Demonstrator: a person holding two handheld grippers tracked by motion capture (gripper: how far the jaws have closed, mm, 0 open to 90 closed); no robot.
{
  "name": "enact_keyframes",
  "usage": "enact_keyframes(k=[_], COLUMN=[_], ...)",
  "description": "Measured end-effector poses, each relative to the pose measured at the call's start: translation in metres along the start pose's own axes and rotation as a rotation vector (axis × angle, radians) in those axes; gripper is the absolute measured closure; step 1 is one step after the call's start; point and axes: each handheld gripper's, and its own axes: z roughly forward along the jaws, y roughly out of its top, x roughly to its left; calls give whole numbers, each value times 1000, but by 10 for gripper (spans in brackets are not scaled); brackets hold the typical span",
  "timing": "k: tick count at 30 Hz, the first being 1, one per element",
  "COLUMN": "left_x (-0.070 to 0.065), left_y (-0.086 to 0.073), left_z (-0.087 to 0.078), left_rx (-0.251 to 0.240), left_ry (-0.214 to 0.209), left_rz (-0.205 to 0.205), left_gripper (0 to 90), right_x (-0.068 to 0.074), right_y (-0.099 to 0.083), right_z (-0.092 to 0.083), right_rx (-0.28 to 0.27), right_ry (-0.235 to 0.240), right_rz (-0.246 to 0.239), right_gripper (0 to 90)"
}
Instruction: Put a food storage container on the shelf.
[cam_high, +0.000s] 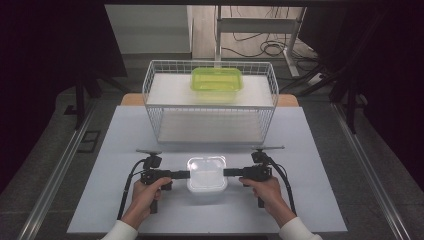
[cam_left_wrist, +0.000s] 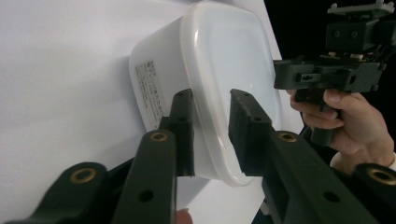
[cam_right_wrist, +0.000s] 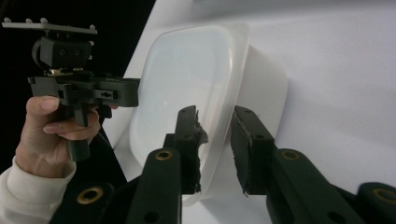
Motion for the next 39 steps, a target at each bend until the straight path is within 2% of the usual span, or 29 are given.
enact_keyframes(k=[3,10,14,20,27,39], left_x=[-1,-4,-7,-9,-18,-31], left_y=[0,0,0,0,2,3], left_z=[-2,-4,-5,-6,-11,-19], left_rx=[-10,-19,-20,-29,-46,-80], left_ry=[9,28,61,49,28,33], left_rz=[8,43,74,88,123,177], left_gripper=[758,774,779,778,782,786], right_x=[1,5,11,14,19,32], right_y=[1,1,2,3,5,7], right_z=[-1,-2,-4,-7,-12,-23], right_rx=[-10,-21,-25,-33,-51,-79], right_ry=[16,7,18,3,-1,10], right_rz=[-18,-73,-104,-146,-182,-229], right_gripper=[758,777,796,796,794,794])
